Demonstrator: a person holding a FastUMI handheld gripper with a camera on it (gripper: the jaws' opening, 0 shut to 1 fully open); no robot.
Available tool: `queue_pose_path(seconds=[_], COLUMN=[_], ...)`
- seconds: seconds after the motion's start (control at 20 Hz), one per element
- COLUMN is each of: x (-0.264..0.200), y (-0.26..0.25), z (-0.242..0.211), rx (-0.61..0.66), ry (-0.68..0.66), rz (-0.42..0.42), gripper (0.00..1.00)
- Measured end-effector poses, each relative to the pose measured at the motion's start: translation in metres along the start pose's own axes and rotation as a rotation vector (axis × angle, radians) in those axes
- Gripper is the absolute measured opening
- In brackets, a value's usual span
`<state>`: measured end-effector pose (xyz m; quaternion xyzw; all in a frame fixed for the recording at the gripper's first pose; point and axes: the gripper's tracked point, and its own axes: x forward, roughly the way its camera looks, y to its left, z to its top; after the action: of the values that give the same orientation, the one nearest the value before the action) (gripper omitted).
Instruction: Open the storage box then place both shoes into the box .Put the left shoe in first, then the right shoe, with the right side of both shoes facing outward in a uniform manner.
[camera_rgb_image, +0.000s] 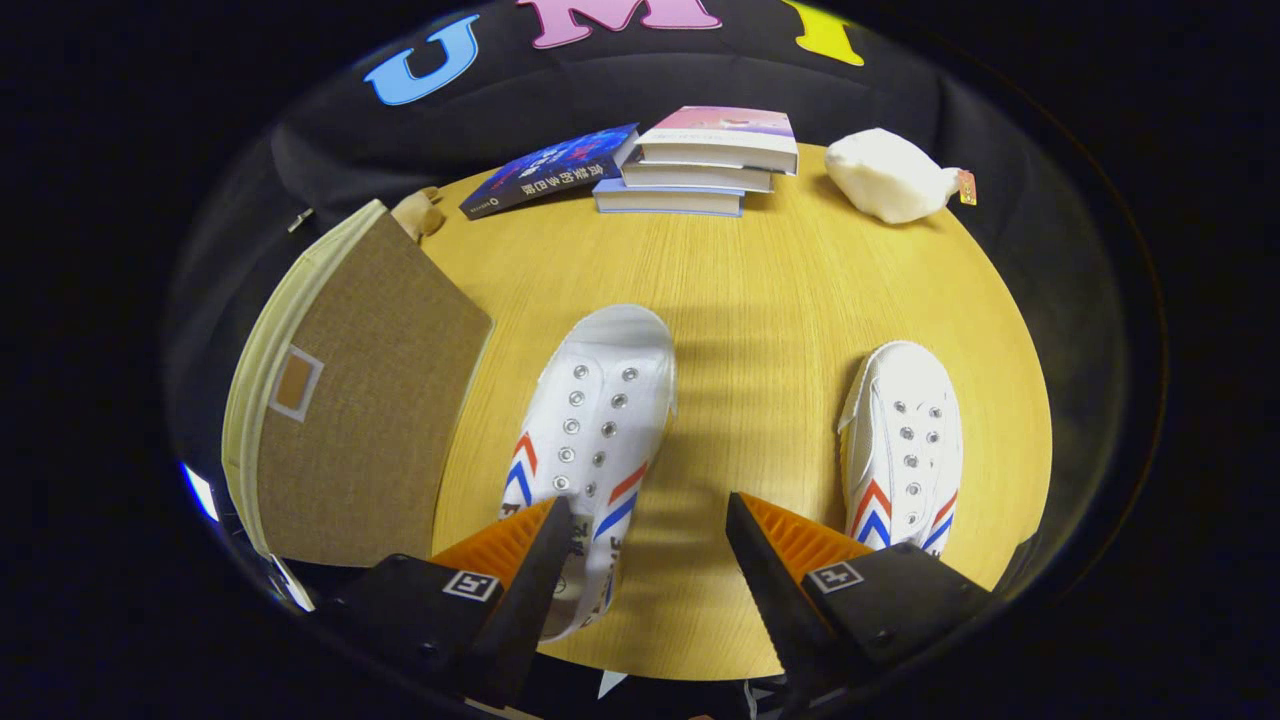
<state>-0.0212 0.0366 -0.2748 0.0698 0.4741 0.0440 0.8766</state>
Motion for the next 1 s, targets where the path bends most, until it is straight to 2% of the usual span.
queue_pose_path(seconds=[0.05, 0.1, 0.15, 0.25, 0.45, 0.5, 0.55, 0.6, 0.75, 1.0], x=[0.005, 0.010, 0.013, 0.018, 0.017, 0.016, 0.017, 0.017, 0.013, -0.033], y=[0.002, 0.004, 0.006, 0.015, 0.023, 0.023, 0.022, 0.022, 0.024, 0.048], z=[-0.002, -0.004, -0.007, -0.010, -0.010, -0.011, -0.011, -0.010, -0.009, 0.020], rx=[0.000, -0.001, -0.004, 0.006, 0.078, 0.104, 0.129, 0.148, 0.187, 0.280], ry=[0.012, 0.029, 0.046, 0.066, 0.079, 0.083, 0.077, 0.068, 0.061, -0.008], rz=[0.014, 0.024, 0.032, 0.055, 0.067, 0.059, 0.048, 0.044, 0.057, 0.076], gripper=[0.93, 0.84, 0.82, 0.72, 0.34, 0.26, 0.24, 0.15, 0.06, 0.05])
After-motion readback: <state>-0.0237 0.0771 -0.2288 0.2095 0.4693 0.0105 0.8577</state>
